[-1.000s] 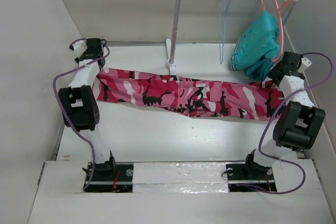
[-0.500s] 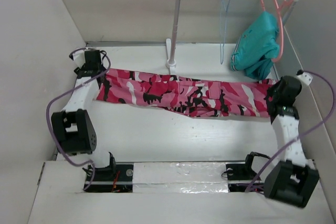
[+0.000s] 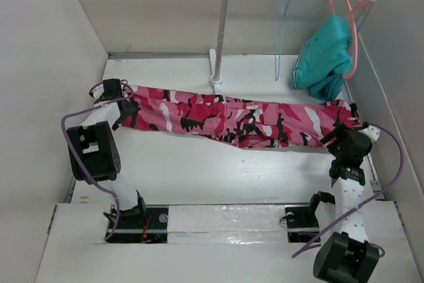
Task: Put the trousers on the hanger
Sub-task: Fold the trousers at the center of the board.
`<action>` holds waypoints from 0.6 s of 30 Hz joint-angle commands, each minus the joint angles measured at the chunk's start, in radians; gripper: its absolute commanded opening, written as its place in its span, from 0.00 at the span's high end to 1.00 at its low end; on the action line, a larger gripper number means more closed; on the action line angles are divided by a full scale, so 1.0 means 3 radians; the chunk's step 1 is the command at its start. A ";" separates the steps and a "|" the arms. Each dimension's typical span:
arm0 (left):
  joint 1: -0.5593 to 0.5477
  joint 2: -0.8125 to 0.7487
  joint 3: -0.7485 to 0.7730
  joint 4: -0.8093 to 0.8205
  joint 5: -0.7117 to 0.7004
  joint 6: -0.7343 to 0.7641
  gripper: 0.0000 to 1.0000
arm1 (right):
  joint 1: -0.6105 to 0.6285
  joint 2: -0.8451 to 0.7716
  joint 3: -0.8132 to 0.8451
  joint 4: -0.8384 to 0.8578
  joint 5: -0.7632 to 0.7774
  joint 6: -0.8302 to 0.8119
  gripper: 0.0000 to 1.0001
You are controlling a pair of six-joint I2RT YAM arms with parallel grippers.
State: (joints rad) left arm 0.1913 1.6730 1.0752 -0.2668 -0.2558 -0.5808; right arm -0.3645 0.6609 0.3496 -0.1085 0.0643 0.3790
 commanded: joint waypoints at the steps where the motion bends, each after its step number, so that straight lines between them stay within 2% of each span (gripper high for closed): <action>1: -0.0014 0.0093 0.0082 -0.0015 0.0111 0.0034 0.38 | -0.0231 0.0092 -0.0092 0.0091 -0.0189 0.0020 0.19; 5: -0.0014 0.0421 0.0241 -0.0072 0.0142 0.0034 0.35 | -0.0584 0.0282 -0.0066 0.0121 -0.0448 0.0056 0.12; 7: -0.0014 0.0467 0.0276 -0.0026 0.0177 0.0034 0.34 | -0.0616 0.0384 -0.0127 0.0309 -0.0480 0.0158 0.11; 9: -0.0014 0.0569 0.0332 -0.0011 0.0208 0.0034 0.33 | -0.0667 0.0624 -0.0133 0.0488 -0.0409 0.0255 0.11; 12: -0.0014 0.0728 0.0445 0.0010 0.0321 0.0024 0.33 | -0.0718 0.1032 0.0102 0.0439 -0.0465 0.0347 0.13; 14: -0.0014 0.0809 0.0481 0.0071 0.0382 0.0013 0.34 | -0.0748 0.1191 0.0143 0.0545 -0.0495 0.0444 0.15; 16: -0.0014 0.0851 0.0517 0.0132 0.0438 0.0008 0.40 | -0.0748 0.1350 0.0139 0.0718 -0.0460 0.0541 0.18; 18: -0.0014 0.0932 0.0558 0.0163 0.0469 0.0018 0.49 | -0.0748 0.1544 0.0148 0.0832 -0.0388 0.0593 0.31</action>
State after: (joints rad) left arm 0.1852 1.8977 1.2312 -0.2298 -0.1852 -0.5671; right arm -0.5819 1.0790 0.3508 0.0189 -0.0605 0.5037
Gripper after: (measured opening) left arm 0.525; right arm 0.717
